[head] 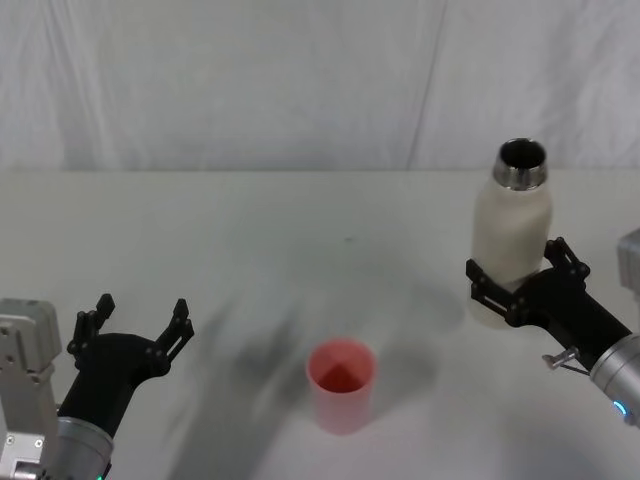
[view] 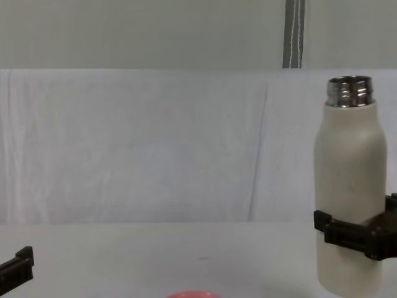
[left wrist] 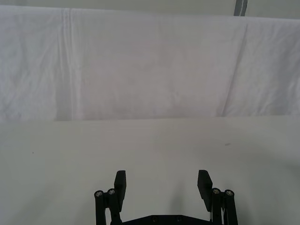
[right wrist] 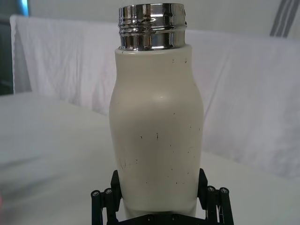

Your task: Grasp the thermos with one hand and pour water into the cup lid.

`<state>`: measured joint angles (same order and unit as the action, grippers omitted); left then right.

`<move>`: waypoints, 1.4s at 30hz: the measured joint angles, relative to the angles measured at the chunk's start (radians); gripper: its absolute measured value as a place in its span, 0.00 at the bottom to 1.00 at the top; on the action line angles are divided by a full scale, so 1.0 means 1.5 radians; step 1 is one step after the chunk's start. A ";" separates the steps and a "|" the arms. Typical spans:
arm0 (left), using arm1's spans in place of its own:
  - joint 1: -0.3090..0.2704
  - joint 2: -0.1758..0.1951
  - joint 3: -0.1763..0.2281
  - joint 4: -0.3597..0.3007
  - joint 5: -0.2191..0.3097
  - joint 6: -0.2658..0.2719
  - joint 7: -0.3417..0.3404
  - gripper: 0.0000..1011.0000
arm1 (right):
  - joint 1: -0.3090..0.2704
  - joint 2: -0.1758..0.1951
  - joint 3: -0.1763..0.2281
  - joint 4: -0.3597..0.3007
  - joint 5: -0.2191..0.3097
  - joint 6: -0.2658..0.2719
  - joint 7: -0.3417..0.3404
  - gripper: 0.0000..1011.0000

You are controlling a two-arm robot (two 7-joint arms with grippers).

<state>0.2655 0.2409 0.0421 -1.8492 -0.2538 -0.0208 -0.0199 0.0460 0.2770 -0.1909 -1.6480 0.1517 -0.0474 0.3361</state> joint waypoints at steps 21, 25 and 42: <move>0.000 0.000 0.000 0.000 0.000 0.000 0.000 0.99 | 0.020 0.015 0.007 0.029 0.151 0.080 0.029 0.94; 0.000 0.000 0.000 0.000 0.000 0.000 0.000 0.99 | 0.024 0.022 0.001 0.031 0.152 0.080 0.023 0.94; 0.000 0.000 0.000 0.000 0.000 0.000 0.000 0.99 | 0.076 0.042 -0.040 0.090 0.124 0.061 0.001 0.94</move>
<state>0.2655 0.2410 0.0421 -1.8492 -0.2538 -0.0208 -0.0199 0.1593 0.3407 -0.2510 -1.5133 0.3383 0.0439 0.3375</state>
